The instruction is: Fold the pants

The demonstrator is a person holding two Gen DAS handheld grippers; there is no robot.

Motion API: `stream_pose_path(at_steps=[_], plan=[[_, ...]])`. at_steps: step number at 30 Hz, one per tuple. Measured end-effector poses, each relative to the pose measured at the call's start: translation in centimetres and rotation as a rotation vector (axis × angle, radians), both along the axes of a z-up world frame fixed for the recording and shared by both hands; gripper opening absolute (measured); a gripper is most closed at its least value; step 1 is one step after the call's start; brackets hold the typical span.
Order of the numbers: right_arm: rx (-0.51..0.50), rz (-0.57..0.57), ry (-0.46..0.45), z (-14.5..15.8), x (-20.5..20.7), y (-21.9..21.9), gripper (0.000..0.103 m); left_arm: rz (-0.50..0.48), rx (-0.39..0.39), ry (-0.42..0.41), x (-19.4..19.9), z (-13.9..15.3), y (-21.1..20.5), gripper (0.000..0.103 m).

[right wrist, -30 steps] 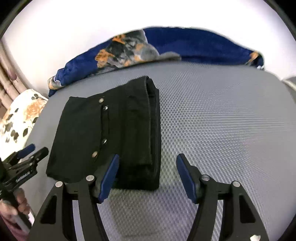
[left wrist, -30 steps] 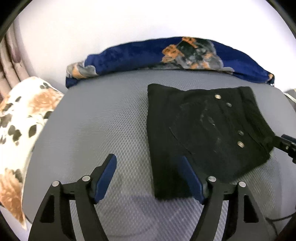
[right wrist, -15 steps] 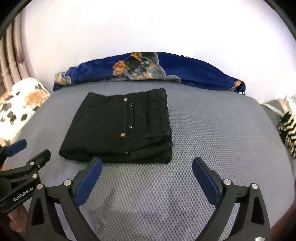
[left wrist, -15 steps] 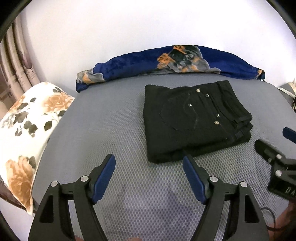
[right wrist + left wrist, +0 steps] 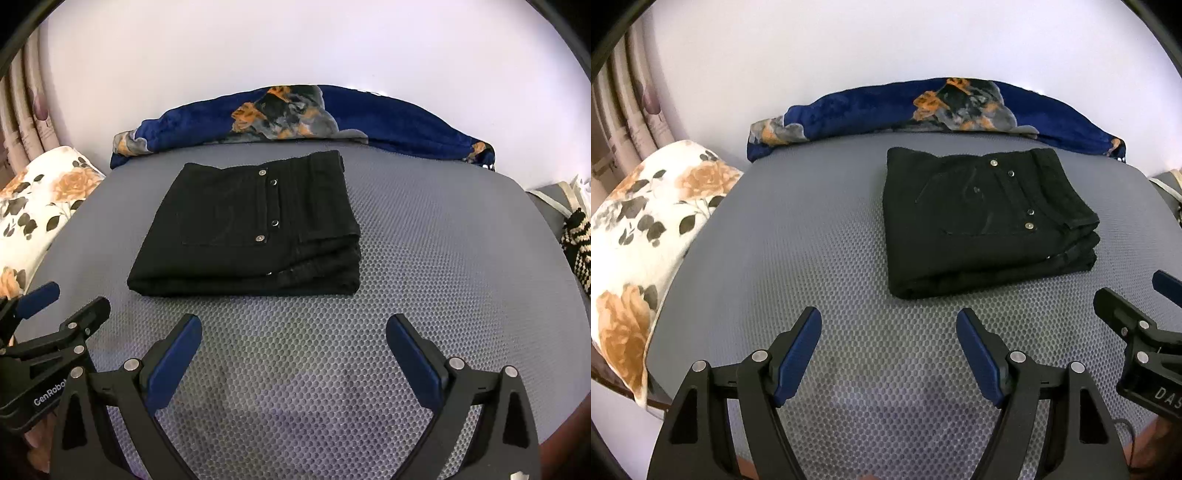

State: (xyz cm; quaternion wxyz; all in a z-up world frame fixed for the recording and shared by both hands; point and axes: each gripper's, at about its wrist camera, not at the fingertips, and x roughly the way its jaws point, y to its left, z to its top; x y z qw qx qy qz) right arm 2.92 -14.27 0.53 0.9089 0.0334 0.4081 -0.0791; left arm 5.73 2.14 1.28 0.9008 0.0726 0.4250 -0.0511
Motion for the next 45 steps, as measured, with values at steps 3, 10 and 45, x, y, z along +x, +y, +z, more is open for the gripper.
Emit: stream_pose_path(at_steps=[3, 10, 45], plan=[[0.001, -0.002, 0.018, -0.3, 0.2, 0.1, 0.099, 0.000, 0.010, 0.013, 0.2, -0.5, -0.1, 0.076], [0.040, -0.006, 0.026, -1.3, 0.4, 0.1, 0.099, -0.006, 0.020, 0.040, 0.2, -1.5, -0.3, 0.076], [0.035, 0.011, 0.090, -3.3, 0.2, -0.2, 0.099, -0.011, 0.034, 0.089, 0.6, -2.8, -0.5, 0.076]])
